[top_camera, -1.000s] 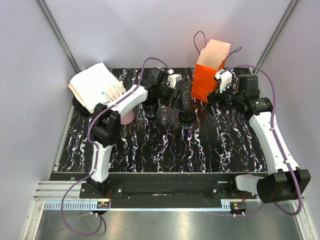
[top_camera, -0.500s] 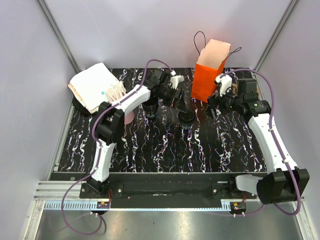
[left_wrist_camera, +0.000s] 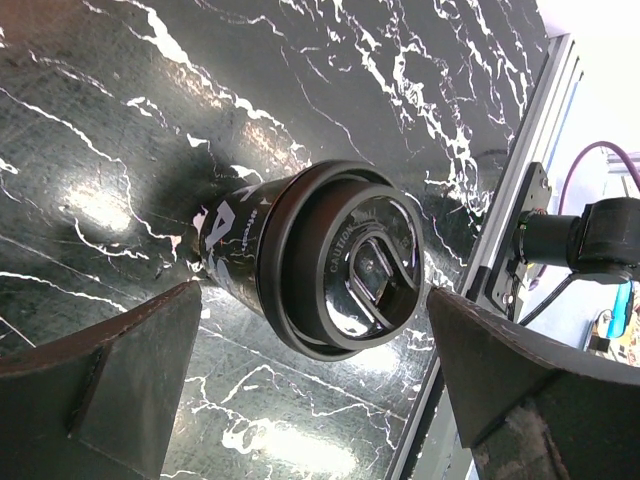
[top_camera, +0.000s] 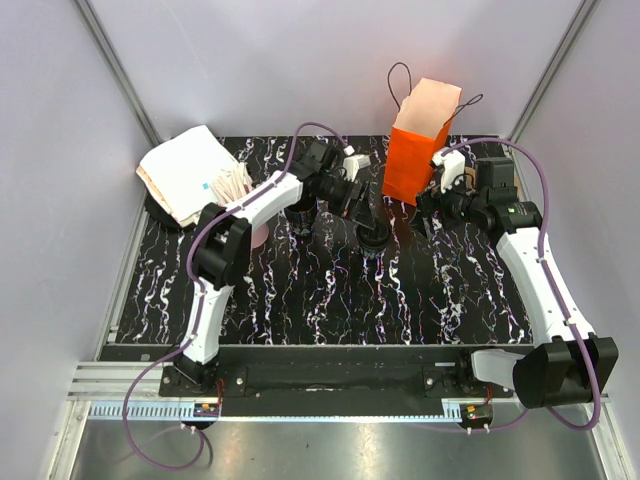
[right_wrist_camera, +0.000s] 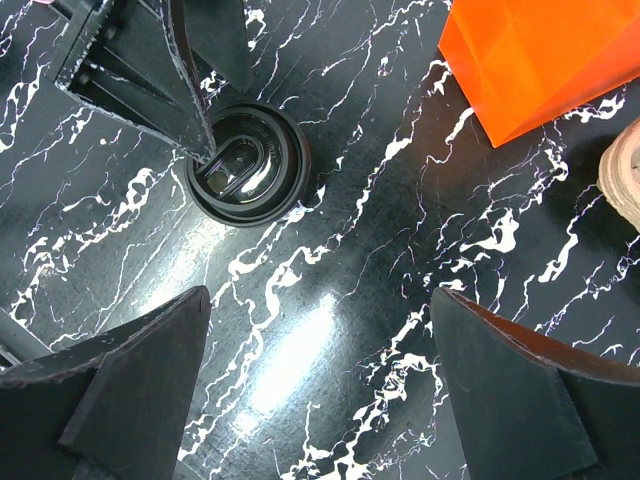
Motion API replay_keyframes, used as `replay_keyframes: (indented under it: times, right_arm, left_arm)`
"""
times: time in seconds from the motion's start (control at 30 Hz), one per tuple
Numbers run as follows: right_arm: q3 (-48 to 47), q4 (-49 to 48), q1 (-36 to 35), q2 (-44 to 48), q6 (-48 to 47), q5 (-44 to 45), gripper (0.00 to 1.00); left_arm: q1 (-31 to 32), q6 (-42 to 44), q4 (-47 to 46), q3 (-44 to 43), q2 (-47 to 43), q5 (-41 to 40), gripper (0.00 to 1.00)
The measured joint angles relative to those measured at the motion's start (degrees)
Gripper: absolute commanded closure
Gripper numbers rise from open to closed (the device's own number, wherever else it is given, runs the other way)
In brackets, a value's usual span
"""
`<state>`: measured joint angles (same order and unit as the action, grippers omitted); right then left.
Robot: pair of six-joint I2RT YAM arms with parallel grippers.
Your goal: Pack the takeout coffee
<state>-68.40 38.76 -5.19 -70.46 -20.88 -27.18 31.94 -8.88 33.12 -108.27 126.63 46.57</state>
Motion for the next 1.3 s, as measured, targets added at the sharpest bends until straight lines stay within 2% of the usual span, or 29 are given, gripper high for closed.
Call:
replay_keyframes:
  times: [0.93,1.3]
  right_arm:
    - [1.90,-0.22,0.11,0.00,0.31,-2.95,0.09]
    - [4.04,-2.99,0.11,-0.50,2.60,-5.38,0.16]
  left_arm:
    - [0.61,0.22,-0.79,1.07,2.75,0.35,0.06]
    - [0.63,-1.44,-2.71,1.20,3.56,1.60,0.22]
